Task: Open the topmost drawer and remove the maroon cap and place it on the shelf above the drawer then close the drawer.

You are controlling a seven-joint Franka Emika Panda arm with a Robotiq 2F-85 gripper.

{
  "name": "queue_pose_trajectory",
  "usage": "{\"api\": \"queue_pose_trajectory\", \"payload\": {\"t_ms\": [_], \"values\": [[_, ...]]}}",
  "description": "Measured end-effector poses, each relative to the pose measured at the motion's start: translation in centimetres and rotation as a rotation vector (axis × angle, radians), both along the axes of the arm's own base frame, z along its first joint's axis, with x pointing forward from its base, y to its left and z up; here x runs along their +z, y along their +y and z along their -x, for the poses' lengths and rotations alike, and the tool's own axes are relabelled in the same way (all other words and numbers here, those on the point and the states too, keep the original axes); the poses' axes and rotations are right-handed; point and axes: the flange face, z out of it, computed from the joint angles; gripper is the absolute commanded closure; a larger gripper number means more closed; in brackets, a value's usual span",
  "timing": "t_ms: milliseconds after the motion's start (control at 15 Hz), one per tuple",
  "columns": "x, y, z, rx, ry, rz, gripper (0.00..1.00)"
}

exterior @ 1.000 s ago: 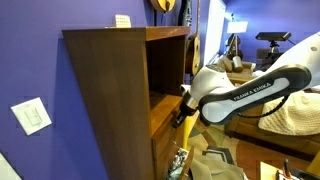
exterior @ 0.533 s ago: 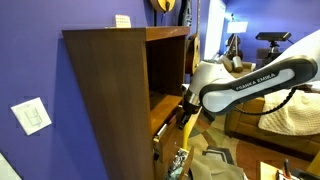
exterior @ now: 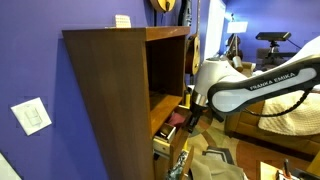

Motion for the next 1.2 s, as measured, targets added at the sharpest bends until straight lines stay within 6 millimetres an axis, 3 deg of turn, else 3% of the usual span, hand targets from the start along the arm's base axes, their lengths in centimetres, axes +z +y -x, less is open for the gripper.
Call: {"api": "queue_pose_trajectory", "payload": {"t_ms": [533, 1200], "values": [[0.0, 0.0, 4.2, -0.07, 0.066, 0.013, 0.96], [0.1, 0.0, 5.9, -0.081, 0.112, 0.029, 0.96]]}}
